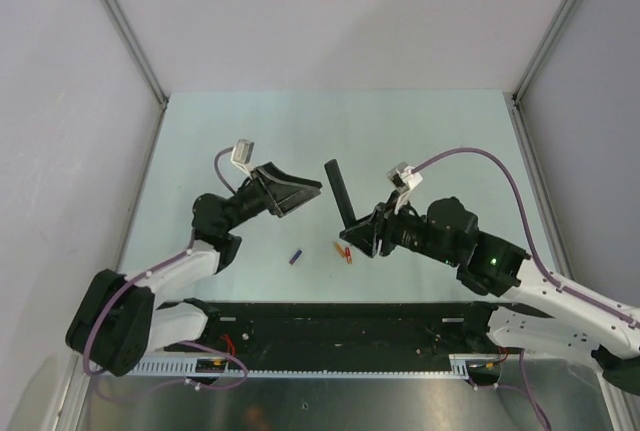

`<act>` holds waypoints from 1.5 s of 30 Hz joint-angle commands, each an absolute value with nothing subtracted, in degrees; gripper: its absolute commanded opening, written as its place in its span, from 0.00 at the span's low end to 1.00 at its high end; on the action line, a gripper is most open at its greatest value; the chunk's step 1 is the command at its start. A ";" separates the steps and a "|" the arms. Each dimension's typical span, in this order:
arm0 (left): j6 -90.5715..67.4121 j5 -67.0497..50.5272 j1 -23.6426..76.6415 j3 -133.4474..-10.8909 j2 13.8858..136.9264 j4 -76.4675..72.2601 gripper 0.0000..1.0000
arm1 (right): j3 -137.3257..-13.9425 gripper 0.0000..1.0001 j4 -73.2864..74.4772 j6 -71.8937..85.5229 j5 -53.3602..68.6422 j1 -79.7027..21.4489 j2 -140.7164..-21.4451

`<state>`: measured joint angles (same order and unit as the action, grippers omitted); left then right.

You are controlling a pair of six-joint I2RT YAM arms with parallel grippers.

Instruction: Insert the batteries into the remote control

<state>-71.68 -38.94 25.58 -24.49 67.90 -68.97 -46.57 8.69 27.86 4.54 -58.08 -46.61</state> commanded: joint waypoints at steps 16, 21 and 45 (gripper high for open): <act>-46.67 0.70 45.35 -32.25 51.85 -15.73 1.00 | -57.22 0.26 25.40 26.81 -33.57 -71.89 -59.85; -45.97 0.53 45.44 -34.18 54.66 -16.26 0.98 | -58.09 0.26 24.35 26.98 -32.78 -72.51 -60.82; -51.85 -6.85 45.62 -33.66 59.59 -30.14 0.51 | -58.27 0.26 22.50 27.42 -31.11 -72.77 -62.14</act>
<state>-50.76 -5.32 45.25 -32.47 59.29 -26.28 -55.66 24.95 26.48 -30.57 -72.44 -62.26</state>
